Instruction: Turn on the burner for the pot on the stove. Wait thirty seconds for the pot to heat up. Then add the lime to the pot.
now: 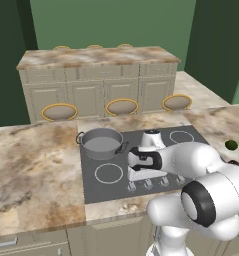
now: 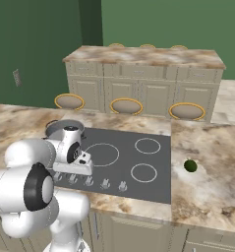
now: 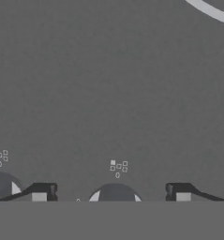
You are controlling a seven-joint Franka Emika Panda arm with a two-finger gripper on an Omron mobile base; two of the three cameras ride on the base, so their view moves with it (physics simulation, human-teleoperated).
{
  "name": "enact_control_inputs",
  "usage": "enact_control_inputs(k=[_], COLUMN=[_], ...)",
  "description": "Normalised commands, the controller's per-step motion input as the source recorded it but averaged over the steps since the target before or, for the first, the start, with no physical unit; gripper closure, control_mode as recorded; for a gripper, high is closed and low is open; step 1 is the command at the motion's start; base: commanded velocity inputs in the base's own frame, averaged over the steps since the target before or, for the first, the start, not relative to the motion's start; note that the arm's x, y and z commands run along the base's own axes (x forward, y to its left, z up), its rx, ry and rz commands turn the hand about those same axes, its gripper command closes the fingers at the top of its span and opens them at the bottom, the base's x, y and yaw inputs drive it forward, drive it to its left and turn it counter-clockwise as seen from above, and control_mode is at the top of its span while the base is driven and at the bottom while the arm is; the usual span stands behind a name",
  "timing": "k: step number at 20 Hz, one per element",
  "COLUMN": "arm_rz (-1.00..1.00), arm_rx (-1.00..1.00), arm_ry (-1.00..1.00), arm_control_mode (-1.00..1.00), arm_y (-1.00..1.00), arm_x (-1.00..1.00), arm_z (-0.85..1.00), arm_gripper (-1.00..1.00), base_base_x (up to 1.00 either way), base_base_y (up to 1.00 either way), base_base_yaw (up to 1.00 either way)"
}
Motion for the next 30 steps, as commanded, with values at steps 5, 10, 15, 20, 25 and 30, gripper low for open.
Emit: enact_control_inputs(k=[5, 10, 15, 20, 25, 30], arm_rz=[0.0, 0.0, 0.1, 0.39, 0.48, 0.5], arm_rx=[0.0, 0.0, 0.0, 0.0, 0.0, 0.0], arm_ry=[0.0, -0.02, -0.1, -0.04, 0.0, 0.0], arm_control_mode=[-1.0, -1.0, -1.0, -1.0, -1.0, -1.0], arm_y=[0.0, 0.0, 0.0, 0.0, 0.0, 0.0], arm_x=[0.0, -0.03, -0.29, -0.27, -0.26, -0.31], arm_z=[0.0, 0.0, 0.0, -0.01, -0.11, -0.17], arm_gripper=[1.0, 1.0, 1.0, 1.0, 1.0, 1.0], base_base_x=[0.0, 0.0, 0.0, 0.0, 0.0, 0.0], base_base_y=[0.0, 0.0, 0.0, 0.0, 0.0, 0.0], base_base_yaw=[0.0, 0.0, 0.0, 0.0, 0.0, 0.0])
